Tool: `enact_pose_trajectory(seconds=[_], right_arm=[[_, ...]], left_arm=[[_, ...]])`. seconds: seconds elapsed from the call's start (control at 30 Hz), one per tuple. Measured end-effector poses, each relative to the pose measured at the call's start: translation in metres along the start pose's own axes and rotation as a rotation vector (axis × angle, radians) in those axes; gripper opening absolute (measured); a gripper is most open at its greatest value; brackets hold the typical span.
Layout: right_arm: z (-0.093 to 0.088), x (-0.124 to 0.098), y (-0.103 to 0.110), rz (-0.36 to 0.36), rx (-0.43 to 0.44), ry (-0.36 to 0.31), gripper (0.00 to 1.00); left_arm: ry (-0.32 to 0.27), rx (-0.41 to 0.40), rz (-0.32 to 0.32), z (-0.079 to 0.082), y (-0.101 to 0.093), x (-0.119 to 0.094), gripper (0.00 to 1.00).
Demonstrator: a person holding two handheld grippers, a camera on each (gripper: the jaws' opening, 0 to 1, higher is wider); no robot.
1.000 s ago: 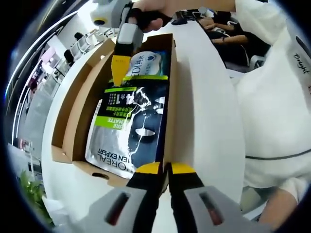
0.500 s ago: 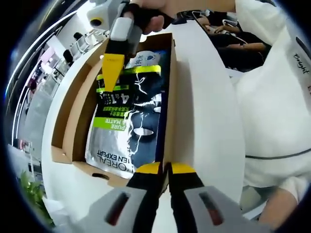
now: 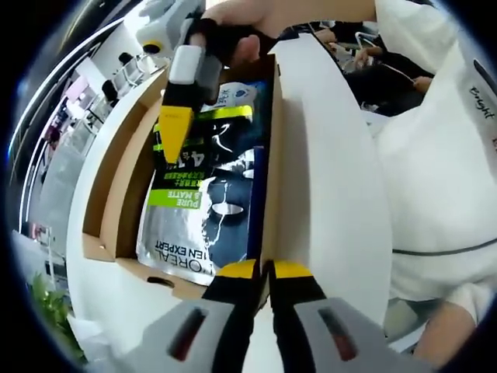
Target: Operate the shoe box by opening the lid, removing the specified soft item, and placing it in the target area until the item is outside and the box remains undamaged.
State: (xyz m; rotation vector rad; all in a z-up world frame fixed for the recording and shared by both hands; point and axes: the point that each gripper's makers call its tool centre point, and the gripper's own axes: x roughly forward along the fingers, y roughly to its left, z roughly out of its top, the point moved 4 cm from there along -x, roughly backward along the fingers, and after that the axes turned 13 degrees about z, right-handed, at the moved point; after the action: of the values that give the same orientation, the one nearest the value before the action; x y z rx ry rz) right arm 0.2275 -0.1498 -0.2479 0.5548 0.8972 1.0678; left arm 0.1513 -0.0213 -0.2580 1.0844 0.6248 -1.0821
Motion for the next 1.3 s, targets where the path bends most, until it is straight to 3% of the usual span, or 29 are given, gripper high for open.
enact_pose_trajectory(seconds=[0.33,0.57,0.83,0.93,1.0,1.3], right_arm=[[-0.012,0.005,0.003,-0.020,0.017,0.004,0.11],[-0.003,0.002,0.005,0.028,0.091,-0.028,0.03],[0.004,0.001,0.006,0.033,0.061,-0.030,0.00],[0.006,-0.001,0.015,0.089,0.132,-0.029,0.00],[0.011,-0.002,0.016,0.083,0.108,-0.044,0.00],[0.019,-0.009,0.039,0.182,0.081,-0.054,0.00]], left_arm=[[-0.001,-0.005,-0.001,0.000,0.000,0.000,0.05],[-0.002,-0.009,-0.002,0.000,0.001,0.000,0.05],[-0.001,-0.009,0.000,0.000,0.000,0.000,0.05],[-0.004,-0.010,0.000,0.000,0.000,0.000,0.05],[-0.006,-0.013,-0.001,0.000,0.000,0.000,0.05],[-0.006,-0.010,0.002,0.000,0.000,0.000,0.05]])
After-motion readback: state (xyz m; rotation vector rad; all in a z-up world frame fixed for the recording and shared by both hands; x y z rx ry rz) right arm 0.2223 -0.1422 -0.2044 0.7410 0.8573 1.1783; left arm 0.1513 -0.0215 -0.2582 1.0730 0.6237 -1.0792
